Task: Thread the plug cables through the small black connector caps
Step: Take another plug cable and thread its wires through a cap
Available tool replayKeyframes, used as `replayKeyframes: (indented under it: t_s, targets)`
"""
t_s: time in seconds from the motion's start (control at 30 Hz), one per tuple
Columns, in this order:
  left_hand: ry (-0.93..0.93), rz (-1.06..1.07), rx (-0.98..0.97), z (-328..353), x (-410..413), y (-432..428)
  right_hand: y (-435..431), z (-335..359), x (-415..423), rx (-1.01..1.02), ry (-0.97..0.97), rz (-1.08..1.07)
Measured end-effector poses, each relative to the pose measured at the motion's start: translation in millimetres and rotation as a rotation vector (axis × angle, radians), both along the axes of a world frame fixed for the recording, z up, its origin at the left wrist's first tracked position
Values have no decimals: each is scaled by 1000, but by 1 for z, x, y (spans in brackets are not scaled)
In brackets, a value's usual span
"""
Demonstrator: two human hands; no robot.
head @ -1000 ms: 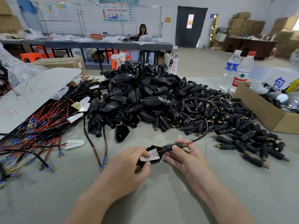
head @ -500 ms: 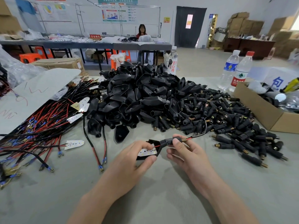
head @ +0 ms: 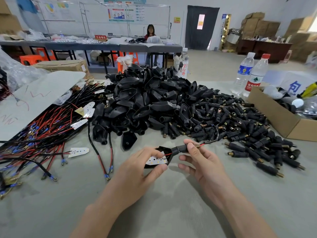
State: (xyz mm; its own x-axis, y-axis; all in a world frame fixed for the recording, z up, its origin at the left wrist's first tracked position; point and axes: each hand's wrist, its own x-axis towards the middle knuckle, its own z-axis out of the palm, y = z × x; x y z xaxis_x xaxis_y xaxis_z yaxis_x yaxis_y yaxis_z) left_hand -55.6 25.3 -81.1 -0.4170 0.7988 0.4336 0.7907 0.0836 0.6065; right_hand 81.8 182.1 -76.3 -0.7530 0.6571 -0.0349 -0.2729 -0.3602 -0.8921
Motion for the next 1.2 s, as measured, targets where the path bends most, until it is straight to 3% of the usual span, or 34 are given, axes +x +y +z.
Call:
replayKeyframes:
  t_s: [0.33, 0.87, 1.2]
  targets:
    - [-229, -71, 36, -3, -5, -1, 3, 5, 9, 40, -7, 69]
    - [-859, -242, -22, 10, -11, 0, 1, 13, 15, 95, 98, 206]
    - [-808, -226, 7, 15, -7, 2, -4, 14, 9, -112, 134, 145]
